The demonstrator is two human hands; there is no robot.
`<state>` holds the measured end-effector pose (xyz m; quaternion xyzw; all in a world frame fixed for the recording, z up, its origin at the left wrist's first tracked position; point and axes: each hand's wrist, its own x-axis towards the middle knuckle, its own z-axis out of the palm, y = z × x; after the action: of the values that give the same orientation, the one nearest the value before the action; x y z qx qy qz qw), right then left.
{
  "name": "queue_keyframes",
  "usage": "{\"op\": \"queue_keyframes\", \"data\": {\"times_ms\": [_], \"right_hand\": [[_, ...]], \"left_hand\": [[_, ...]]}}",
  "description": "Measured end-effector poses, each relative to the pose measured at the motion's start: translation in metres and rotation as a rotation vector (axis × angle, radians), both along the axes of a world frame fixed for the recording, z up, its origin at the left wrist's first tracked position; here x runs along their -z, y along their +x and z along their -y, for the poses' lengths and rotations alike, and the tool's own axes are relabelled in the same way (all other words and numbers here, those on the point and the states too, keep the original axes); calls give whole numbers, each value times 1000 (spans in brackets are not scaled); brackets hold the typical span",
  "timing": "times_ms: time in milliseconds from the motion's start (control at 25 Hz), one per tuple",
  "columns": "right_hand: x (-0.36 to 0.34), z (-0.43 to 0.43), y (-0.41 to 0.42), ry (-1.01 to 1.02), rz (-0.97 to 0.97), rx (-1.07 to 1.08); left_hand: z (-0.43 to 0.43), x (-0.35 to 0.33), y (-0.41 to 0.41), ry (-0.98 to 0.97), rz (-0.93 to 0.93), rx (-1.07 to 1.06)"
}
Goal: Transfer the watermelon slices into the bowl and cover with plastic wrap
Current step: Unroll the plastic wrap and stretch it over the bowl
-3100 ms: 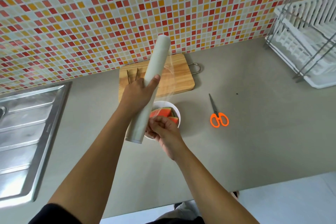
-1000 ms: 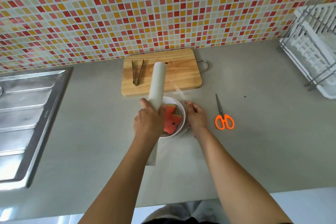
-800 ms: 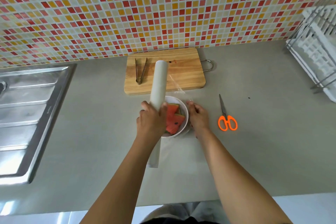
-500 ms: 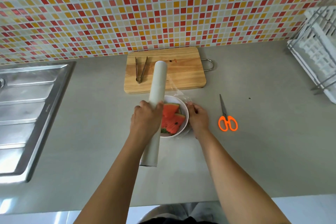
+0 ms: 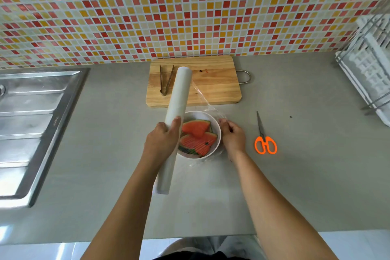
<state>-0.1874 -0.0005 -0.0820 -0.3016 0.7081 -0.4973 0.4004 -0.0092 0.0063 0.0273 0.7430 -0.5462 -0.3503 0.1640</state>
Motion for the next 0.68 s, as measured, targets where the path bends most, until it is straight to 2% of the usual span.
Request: {"op": "queue_keyframes", "data": {"times_ms": [120, 280, 440, 680], "right_hand": [[-1, 1, -1, 20, -21, 6], [-1, 1, -1, 16, -50, 28], [-1, 1, -2, 22, -65, 21], [-1, 0, -3, 33, 39, 23]], "left_hand": [[1, 1, 14, 21, -88, -26], [-3, 8, 30, 31, -11, 36], [-8, 19, 33, -24, -6, -28], [-12, 34, 37, -68, -16, -71]]}}
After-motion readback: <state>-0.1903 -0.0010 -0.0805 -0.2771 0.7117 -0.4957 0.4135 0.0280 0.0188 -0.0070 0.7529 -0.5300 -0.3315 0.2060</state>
